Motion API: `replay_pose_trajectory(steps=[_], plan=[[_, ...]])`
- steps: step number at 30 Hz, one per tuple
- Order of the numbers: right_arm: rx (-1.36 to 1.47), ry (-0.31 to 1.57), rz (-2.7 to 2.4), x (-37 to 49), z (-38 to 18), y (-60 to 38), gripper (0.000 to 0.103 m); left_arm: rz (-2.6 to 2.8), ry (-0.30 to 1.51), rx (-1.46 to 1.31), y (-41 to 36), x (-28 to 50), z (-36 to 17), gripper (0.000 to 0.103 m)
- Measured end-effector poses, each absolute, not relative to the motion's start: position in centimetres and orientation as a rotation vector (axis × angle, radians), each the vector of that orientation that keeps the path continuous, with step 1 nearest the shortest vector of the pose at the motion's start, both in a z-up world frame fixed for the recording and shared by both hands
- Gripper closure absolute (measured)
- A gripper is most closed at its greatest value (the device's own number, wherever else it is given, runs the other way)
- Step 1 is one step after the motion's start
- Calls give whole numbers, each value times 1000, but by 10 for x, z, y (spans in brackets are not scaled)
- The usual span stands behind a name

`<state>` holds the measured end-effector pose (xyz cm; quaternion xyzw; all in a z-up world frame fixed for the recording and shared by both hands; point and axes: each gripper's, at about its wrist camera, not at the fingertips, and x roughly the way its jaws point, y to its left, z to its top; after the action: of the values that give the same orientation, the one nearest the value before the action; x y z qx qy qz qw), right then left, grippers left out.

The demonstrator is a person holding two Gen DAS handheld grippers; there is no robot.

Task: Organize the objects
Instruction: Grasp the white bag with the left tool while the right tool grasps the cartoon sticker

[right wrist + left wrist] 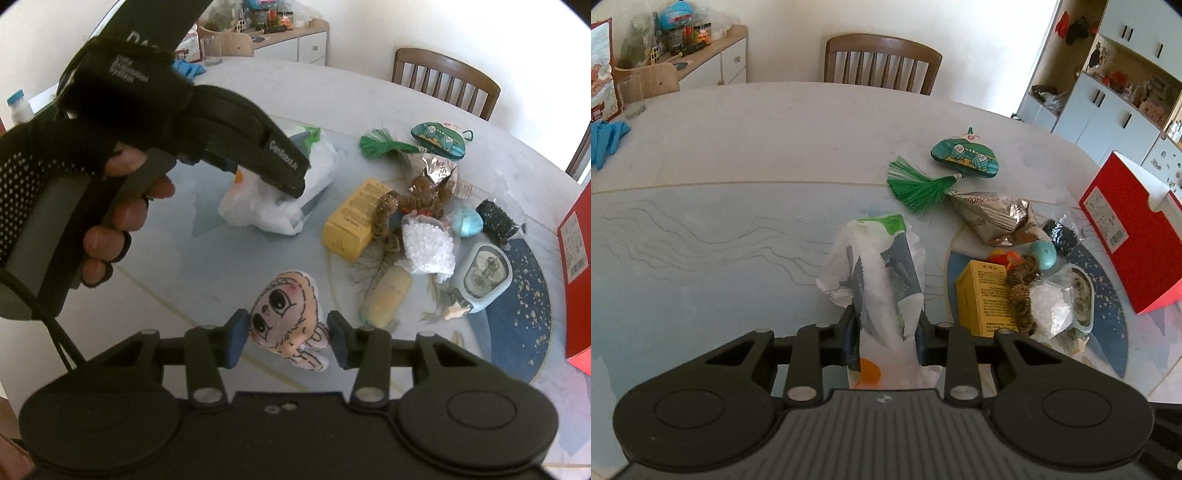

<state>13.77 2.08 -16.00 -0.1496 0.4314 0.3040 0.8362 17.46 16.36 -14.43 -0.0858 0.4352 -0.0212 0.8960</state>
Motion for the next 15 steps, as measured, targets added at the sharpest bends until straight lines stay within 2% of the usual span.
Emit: replay_pose_trajectory(steps=[15], plan=[[-196,823,577,150,-104,-31,59,-96,832,-187,141,151,-84,74]])
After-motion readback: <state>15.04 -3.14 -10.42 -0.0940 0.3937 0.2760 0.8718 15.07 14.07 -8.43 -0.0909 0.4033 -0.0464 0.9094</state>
